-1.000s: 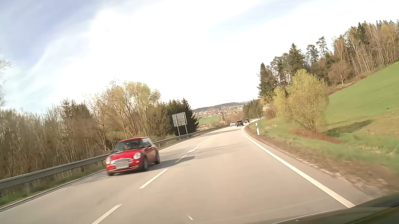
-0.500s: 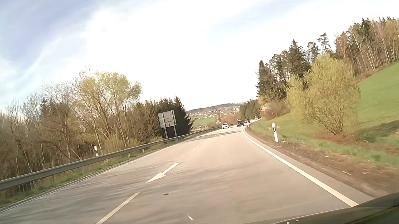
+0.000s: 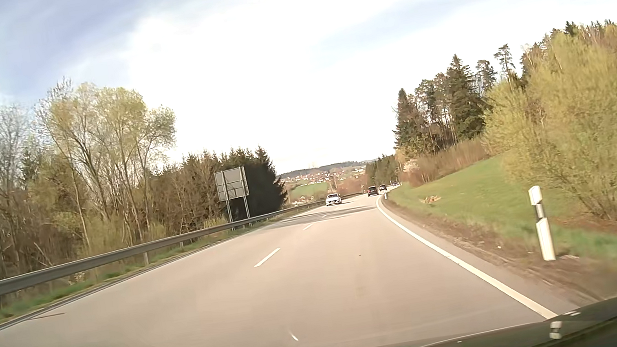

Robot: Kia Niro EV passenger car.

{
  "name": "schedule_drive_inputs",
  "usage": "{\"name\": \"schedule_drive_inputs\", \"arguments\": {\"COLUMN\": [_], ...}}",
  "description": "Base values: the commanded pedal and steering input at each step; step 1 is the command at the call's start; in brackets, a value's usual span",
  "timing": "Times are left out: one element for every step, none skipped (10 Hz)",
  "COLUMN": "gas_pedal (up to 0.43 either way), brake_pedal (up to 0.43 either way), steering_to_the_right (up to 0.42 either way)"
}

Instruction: Follow the waypoints while adhering to traffic rules and regulations

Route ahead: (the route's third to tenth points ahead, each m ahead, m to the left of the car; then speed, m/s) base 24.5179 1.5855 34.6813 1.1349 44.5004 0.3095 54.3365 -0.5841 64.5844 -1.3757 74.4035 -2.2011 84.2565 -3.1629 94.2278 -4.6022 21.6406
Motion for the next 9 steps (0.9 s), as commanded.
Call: {"name": "schedule_drive_inputs", "arguments": {"gas_pedal": [0.169, 0.169, 0.169, 0.169, 0.169, 0.169, 0.157, 0.150, 0.150], "brake_pedal": [0.000, 0.000, 0.000, 0.000, 0.000, 0.000, 0.000, 0.000, 0.000], "steering_to_the_right": [0.005, 0.005, 0.005, 0.005, 0.005, 0.005, 0.005, 0.005, 0.005]}}
